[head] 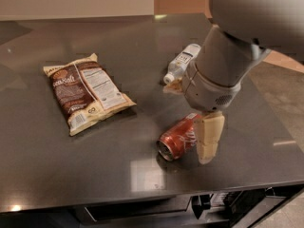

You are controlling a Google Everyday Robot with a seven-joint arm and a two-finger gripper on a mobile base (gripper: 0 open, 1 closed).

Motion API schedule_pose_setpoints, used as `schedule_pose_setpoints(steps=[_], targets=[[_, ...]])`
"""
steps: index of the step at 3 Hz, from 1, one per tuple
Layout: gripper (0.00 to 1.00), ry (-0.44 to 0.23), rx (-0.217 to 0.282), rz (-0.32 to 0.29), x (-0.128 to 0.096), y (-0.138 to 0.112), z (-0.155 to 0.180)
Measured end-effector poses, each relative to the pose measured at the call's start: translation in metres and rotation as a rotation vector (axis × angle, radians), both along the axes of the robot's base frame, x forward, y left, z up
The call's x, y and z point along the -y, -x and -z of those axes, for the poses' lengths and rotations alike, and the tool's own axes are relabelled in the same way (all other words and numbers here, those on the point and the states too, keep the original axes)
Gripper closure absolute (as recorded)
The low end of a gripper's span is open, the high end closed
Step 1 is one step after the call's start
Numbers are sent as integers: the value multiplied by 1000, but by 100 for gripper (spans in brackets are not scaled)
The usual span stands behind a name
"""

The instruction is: Place coke can upright

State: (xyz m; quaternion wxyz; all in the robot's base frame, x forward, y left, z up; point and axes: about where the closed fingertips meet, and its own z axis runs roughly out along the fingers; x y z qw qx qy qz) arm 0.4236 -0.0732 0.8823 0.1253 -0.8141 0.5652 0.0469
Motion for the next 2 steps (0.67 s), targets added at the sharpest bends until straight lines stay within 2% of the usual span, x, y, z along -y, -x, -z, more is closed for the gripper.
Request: schedule_pose_setpoints(steps=[1,2], targets=[[0,8,-35,-82,-9,8,12],[0,32,-59,-137,-14,15,22]])
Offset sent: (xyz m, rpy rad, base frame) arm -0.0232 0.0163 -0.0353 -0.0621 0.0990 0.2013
